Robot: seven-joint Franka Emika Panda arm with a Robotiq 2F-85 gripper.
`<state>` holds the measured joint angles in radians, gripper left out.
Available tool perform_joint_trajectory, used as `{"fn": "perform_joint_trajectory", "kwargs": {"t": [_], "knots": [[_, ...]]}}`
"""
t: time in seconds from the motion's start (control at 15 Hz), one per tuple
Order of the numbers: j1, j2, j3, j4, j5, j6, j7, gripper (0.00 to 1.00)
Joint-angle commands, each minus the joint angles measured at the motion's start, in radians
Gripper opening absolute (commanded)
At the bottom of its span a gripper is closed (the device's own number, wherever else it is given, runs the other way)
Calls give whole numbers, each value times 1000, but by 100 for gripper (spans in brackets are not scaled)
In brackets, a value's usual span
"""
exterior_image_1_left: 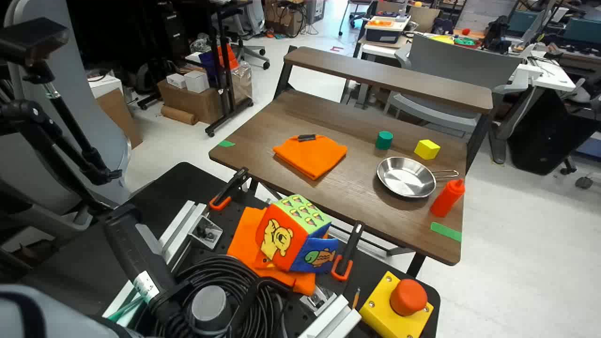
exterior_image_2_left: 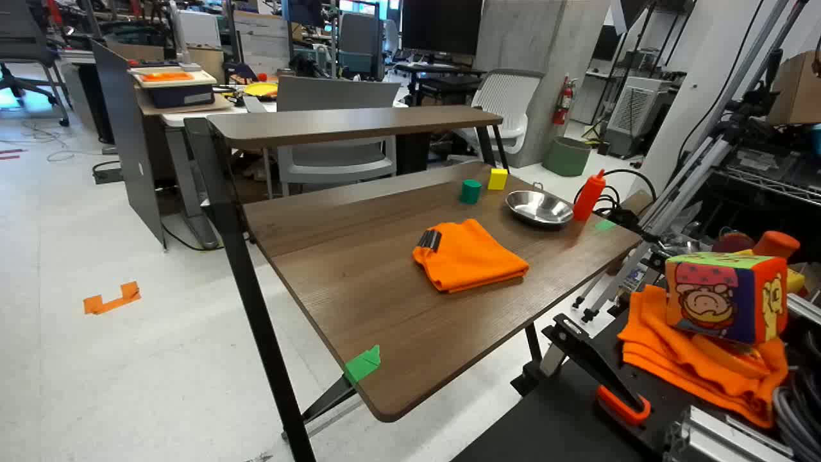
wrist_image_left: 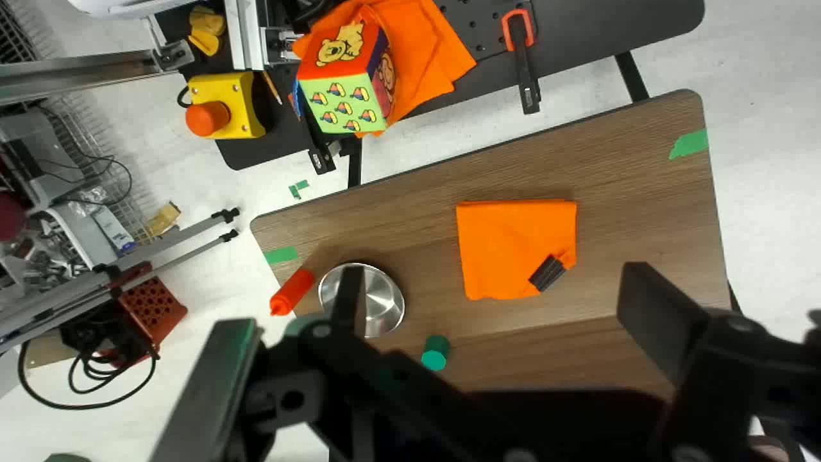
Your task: Put the bottle on the pan
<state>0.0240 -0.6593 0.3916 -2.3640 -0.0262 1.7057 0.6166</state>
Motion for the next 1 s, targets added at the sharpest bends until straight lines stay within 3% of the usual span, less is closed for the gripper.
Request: {"fn": "perform_joint_trajectory", "kwargs": {"t": [0.0, 0.67, 0.93], "knots": [[22, 6, -16, 3, -11, -2, 11, 100], [22, 6, -16, 4, -11, -2, 11, 100], [-7, -2, -77, -60, -125, 119, -75, 100]]}}
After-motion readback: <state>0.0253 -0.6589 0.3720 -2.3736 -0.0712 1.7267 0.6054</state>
